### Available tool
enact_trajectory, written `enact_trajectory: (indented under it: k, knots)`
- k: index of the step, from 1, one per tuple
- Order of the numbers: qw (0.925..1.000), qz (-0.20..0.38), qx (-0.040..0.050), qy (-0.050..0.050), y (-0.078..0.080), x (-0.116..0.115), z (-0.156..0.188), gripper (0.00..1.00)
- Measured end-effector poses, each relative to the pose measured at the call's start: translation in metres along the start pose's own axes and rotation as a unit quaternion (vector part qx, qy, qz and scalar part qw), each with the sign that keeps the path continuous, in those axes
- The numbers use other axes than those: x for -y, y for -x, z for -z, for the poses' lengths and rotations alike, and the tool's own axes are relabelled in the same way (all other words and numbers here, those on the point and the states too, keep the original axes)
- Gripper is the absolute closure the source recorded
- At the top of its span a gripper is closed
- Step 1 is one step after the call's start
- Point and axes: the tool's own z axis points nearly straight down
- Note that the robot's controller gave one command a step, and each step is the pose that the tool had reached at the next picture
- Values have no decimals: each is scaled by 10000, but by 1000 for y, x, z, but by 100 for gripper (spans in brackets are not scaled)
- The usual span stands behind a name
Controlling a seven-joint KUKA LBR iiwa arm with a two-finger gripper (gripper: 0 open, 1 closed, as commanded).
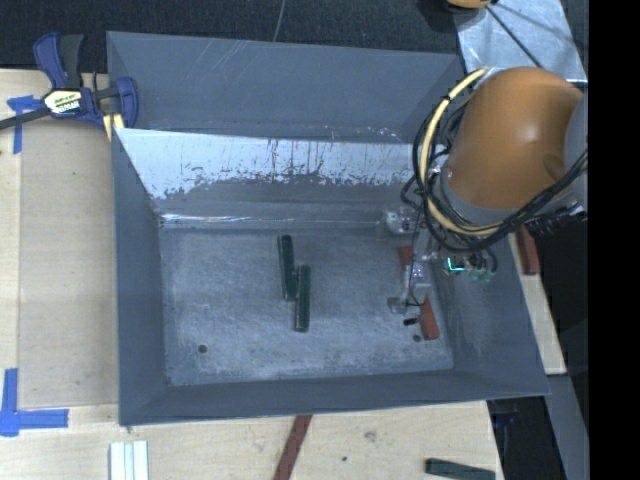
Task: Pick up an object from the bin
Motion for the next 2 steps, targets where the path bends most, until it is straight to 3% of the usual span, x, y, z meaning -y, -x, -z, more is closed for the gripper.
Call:
enact_trajectory:
  k: [1, 2]
  knots:
    - [10000, -47, 39, 1, 50, -28, -37, 0]
    - [10000, -4, 24, 8, 65, -38, -53, 0]
